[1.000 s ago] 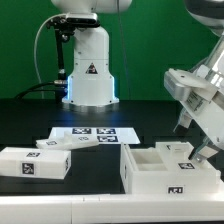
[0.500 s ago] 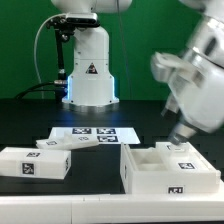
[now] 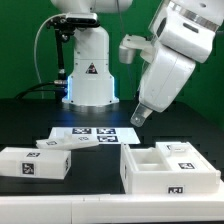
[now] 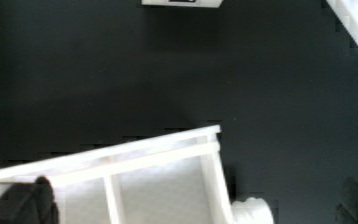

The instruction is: Assemble cabinet

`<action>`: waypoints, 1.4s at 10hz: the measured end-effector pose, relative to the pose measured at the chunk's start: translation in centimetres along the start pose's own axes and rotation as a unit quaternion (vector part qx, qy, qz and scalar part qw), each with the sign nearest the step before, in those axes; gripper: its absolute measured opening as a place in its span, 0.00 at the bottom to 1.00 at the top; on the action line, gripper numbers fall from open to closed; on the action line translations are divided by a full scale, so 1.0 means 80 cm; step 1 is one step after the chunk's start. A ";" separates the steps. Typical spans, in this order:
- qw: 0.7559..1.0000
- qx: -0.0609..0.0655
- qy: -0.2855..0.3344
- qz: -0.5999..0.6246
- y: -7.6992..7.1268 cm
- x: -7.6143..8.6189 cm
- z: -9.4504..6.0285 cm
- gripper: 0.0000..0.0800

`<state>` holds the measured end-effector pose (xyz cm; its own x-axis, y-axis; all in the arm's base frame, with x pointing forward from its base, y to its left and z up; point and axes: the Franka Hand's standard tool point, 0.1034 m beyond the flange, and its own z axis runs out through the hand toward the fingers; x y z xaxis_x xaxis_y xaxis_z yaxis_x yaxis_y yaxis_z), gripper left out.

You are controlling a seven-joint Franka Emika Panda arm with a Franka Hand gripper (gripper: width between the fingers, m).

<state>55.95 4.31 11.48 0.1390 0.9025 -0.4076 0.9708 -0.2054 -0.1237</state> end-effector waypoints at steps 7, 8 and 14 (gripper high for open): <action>0.990 -0.028 0.115 0.077 -0.036 -0.086 0.072 1.00; 0.990 -0.027 0.114 0.076 -0.037 -0.086 0.073 1.00; 0.960 -0.044 0.181 0.208 -0.087 -0.122 0.124 1.00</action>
Offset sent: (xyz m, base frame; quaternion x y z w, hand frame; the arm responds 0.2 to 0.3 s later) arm -0.0750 -0.0693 -0.0240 -0.0272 0.1941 0.1750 0.9649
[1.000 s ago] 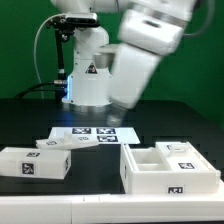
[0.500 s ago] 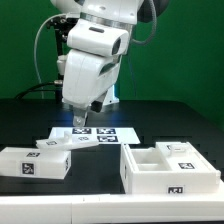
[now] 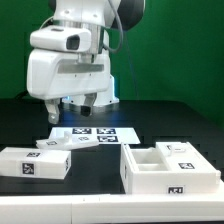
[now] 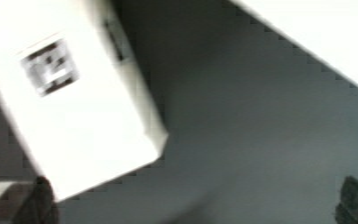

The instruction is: Assemble cabinet

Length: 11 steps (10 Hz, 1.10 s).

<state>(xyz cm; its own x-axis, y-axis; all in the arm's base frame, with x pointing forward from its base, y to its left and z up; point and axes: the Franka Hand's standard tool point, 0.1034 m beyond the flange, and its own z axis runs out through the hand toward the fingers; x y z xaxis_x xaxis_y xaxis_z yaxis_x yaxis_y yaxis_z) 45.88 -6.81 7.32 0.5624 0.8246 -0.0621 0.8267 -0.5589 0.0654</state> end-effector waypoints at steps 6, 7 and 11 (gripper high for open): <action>0.988 0.006 0.007 0.155 -0.018 -0.025 0.016 0.99; 0.985 0.014 0.002 0.173 -0.027 -0.028 0.021 0.99; 0.986 0.018 0.001 0.165 -0.022 -0.034 0.021 0.99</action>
Offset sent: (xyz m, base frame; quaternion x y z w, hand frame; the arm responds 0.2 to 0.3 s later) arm 0.0000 0.0000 0.0000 0.0000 0.0000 0.0000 1.0000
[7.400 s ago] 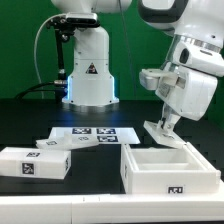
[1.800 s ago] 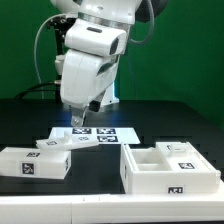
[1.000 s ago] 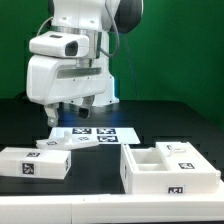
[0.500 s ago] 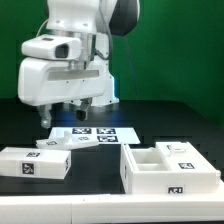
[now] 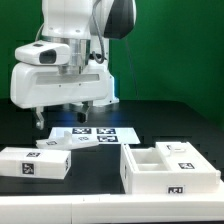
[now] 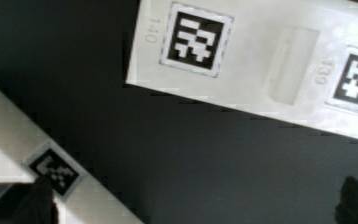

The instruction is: Assemble cabinet

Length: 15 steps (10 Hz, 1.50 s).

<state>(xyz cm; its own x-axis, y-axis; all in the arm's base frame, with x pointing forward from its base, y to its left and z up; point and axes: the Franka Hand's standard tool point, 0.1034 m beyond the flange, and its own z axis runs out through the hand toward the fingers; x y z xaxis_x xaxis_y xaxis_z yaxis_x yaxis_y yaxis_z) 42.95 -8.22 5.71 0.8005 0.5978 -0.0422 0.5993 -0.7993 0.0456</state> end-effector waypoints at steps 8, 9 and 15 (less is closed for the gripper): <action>0.984 0.041 -0.031 0.173 -0.028 -0.034 0.041 0.99; 0.984 0.040 -0.034 0.172 -0.030 -0.038 0.050 0.99; 0.984 0.039 -0.037 0.170 -0.037 -0.036 0.058 0.77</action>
Offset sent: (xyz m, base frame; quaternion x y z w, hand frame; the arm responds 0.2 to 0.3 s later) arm -0.0151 0.0012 -0.0194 0.1264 -0.0760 0.2142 0.9656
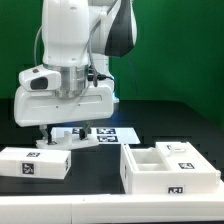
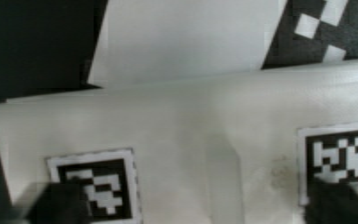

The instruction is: Assemble cabinet

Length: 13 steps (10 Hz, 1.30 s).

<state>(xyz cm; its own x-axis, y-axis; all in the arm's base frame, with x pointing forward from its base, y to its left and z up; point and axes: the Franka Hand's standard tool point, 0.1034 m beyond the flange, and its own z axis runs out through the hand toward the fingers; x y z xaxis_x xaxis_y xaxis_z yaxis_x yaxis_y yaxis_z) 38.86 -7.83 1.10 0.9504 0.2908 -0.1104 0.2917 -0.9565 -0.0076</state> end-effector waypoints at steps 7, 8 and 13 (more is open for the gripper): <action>0.999 0.002 -0.005 -0.035 -0.030 0.011 -0.009 0.08; 0.997 0.005 -0.004 -0.071 -0.051 0.018 -0.022 0.08; 0.992 0.003 -0.001 -0.130 -0.089 0.027 -0.054 0.08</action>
Offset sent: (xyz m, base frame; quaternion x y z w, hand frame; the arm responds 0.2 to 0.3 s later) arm 0.0000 0.0000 0.0000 0.0000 0.0000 0.0000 1.0000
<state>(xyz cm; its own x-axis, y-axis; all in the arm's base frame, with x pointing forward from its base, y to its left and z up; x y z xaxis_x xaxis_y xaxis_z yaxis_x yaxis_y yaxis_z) 39.30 -0.25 5.24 0.8433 0.5268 -0.1062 0.5255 -0.8498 -0.0425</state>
